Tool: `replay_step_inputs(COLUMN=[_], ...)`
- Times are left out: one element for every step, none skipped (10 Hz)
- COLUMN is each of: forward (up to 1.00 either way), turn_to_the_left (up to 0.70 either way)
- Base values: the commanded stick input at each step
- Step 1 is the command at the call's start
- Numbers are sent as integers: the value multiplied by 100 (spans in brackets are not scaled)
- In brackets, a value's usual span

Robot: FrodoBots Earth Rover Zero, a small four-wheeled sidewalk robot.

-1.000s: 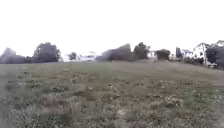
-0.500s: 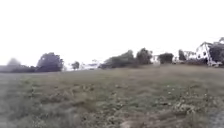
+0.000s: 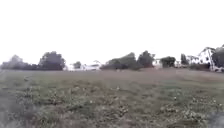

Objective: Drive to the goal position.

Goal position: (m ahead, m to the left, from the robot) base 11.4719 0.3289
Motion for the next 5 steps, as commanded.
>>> replay_step_inputs(forward=[50, 50, 50, 50, 50], turn_to_the_left=[-3, -3, -7, -9, -10])
